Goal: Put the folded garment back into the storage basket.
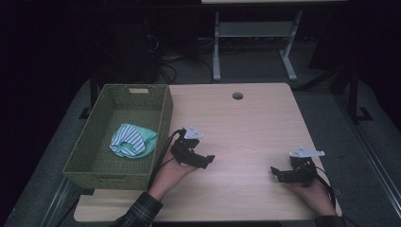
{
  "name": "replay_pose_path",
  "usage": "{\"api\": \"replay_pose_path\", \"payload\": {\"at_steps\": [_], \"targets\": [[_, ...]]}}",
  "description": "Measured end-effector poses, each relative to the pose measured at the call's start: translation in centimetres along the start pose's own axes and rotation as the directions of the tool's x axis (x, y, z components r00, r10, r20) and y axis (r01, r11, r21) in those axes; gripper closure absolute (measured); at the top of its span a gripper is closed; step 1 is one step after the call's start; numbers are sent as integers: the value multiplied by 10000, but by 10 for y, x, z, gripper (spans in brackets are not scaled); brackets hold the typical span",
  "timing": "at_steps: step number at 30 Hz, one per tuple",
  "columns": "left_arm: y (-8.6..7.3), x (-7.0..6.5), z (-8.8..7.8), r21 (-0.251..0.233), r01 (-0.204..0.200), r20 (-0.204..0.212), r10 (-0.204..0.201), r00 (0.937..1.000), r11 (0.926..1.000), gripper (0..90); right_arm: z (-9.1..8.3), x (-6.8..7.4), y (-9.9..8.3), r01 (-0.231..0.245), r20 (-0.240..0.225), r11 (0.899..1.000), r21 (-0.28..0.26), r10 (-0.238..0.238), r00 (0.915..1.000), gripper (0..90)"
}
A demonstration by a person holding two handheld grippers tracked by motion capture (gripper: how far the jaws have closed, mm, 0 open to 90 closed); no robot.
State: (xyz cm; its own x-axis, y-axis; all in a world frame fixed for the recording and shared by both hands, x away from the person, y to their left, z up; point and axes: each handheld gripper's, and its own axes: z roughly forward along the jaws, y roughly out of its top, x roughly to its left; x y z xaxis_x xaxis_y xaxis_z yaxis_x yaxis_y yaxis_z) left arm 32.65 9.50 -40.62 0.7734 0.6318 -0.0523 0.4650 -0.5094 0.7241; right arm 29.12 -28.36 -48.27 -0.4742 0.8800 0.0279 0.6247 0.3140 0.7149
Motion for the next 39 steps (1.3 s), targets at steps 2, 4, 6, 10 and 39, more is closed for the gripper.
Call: {"api": "replay_pose_path", "payload": {"at_steps": [2,4,6,10,39], "targets": [[-4,-3,5,-49,-137,-113,137,9998,9999,145,0,0,0,-8,-1,10000,-4,8,10000,76],[-9,-5,12,-34,-211,-140,210,9997,9998,145,0,0,0,-9,2,10000,-1,9,10000,76],[-13,-7,18,174,-431,-166,434,9989,9989,145,0,0,0,-27,-1,10000,-5,27,10000,76],[-20,-11,30,393,-487,-200,495,9986,9980,142,0,0,0,-26,2,10000,-2,26,10000,76],[-47,-15,57,122,-572,-147,574,9982,9983,124,0,0,0,-22,-1,10000,-7,22,10000,76]]}}
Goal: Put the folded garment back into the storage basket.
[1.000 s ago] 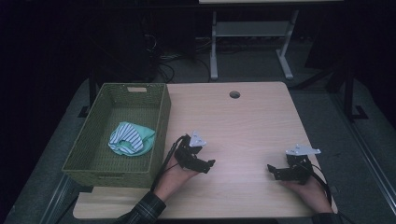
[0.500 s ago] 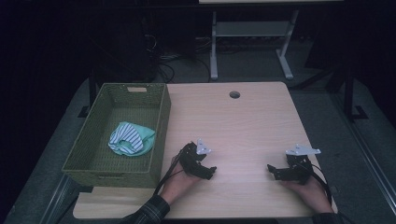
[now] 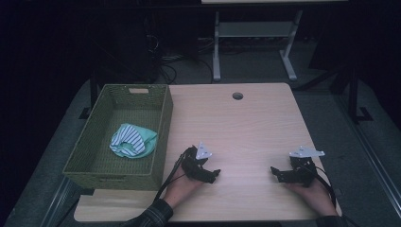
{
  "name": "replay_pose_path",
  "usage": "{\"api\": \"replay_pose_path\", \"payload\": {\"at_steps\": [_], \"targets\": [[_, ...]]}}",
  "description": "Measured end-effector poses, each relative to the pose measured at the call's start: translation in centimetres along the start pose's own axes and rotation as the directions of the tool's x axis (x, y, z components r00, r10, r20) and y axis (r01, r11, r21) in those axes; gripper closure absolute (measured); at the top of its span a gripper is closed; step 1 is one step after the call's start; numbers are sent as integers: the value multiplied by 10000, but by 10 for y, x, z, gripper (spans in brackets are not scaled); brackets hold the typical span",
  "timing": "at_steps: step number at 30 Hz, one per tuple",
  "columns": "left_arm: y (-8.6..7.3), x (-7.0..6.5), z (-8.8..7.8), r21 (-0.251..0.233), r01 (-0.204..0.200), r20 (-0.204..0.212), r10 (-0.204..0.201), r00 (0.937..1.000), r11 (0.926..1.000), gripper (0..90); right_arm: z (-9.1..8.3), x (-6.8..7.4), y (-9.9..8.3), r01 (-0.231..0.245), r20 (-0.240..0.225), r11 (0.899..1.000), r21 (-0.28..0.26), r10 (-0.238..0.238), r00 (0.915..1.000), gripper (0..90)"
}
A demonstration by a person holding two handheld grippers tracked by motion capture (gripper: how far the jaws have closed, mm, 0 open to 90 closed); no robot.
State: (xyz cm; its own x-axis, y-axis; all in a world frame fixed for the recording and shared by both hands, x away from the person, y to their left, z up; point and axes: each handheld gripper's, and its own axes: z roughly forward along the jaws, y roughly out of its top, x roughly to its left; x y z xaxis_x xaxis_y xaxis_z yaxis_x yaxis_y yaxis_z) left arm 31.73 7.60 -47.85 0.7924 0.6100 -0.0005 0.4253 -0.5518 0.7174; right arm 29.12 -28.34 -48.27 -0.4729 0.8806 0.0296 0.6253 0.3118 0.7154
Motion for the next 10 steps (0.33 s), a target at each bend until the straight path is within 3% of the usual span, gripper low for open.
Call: {"api": "replay_pose_path", "payload": {"at_steps": [10], "targets": [[0,0,0,-6,-12,26,12,10000,10000,124,0,0,0,0,-1,10000,0,0,10000,76]]}}
